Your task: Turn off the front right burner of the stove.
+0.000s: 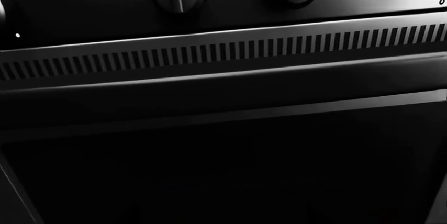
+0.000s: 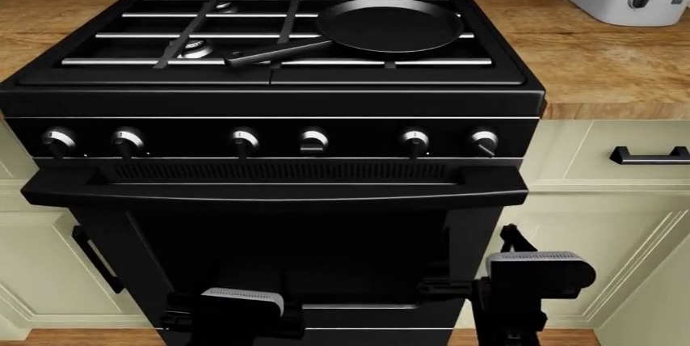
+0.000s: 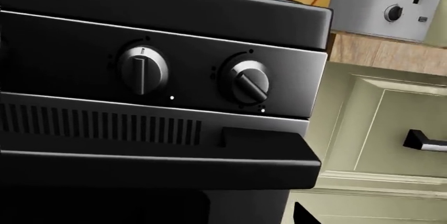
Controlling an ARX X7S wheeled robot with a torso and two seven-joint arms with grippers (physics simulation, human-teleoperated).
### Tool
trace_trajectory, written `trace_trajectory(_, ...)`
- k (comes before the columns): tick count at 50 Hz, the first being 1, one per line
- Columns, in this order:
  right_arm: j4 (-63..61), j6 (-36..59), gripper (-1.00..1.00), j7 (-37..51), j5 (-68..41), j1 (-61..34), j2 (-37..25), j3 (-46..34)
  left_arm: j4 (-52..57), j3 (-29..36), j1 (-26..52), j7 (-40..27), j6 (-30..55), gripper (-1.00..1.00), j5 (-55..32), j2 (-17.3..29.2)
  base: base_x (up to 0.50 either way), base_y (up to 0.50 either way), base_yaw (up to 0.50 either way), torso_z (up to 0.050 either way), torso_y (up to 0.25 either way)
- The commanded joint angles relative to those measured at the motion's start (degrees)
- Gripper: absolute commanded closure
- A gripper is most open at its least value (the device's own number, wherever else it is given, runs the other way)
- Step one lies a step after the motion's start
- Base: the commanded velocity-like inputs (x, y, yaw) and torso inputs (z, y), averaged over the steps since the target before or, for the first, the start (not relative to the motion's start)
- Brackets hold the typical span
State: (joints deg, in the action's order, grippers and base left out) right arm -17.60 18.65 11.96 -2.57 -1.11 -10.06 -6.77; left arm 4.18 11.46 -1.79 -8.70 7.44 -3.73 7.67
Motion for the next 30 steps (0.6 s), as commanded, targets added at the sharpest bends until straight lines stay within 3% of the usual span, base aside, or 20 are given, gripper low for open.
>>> trace_trajectory(1,-7.2,7.8,-1.00,1.3,1.8,-1.6,-2.6,0.1,0.4,0.7,-0.2,-0.5,-0.1,-1.00,-0.3,0.5,0.00,0.00,0.00,0.000,0.000)
trace_trajectory(30,-7.3,20.1,-1.00,-1.4,4.6,-12.1,-9.1,-1.6,-0.1,2.6,-0.5,-1.1,-0.8,-1.00,-0.9,1.6,0.00,0.00,0.00,0.000,0.000)
